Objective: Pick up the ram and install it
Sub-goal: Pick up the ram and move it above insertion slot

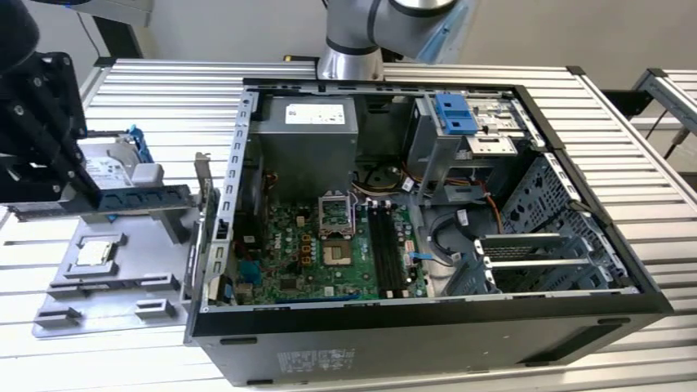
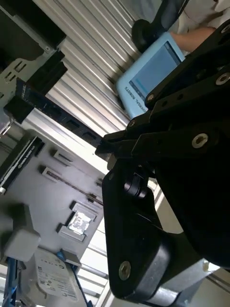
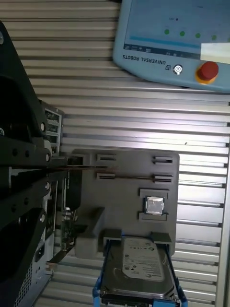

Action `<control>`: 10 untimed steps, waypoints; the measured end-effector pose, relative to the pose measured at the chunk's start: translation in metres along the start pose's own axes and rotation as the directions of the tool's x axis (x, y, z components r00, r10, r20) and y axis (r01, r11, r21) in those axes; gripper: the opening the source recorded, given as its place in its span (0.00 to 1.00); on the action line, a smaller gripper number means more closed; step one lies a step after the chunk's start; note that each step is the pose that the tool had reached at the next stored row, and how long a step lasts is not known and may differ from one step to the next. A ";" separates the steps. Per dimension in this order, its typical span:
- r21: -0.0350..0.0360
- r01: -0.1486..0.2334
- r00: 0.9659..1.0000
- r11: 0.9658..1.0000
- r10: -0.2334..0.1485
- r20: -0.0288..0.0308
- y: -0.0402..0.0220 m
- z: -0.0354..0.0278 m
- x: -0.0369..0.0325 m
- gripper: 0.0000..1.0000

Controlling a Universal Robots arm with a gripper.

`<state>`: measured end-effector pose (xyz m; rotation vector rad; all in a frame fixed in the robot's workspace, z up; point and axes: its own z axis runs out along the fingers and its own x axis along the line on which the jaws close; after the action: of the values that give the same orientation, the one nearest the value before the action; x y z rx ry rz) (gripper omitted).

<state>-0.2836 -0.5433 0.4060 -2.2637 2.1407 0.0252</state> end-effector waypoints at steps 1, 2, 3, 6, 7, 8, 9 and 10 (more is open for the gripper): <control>0.000 0.000 1.000 1.000 0.000 0.000 -0.0046 0.0000 0.0002 0.00; 0.000 0.000 1.000 1.000 0.000 0.000 -0.0091 0.0001 0.0005 0.00; 0.000 0.000 1.000 1.000 0.000 0.000 -0.0136 0.0001 0.0008 0.00; 0.000 0.001 1.000 1.000 -0.001 0.000 -0.0273 0.0002 0.0015 0.00; 0.000 0.001 1.000 1.000 -0.001 0.000 -0.0320 0.0003 0.0018 0.00; 0.000 0.001 1.000 1.000 -0.001 0.000 -0.0366 0.0003 0.0021 0.00; 0.000 0.001 1.000 1.000 -0.001 0.000 -0.0411 0.0004 0.0023 0.00; 0.000 0.001 1.000 1.000 -0.001 0.000 -0.0457 0.0005 0.0025 0.00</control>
<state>-0.2378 -0.5433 0.4058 -2.2648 2.1396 0.0253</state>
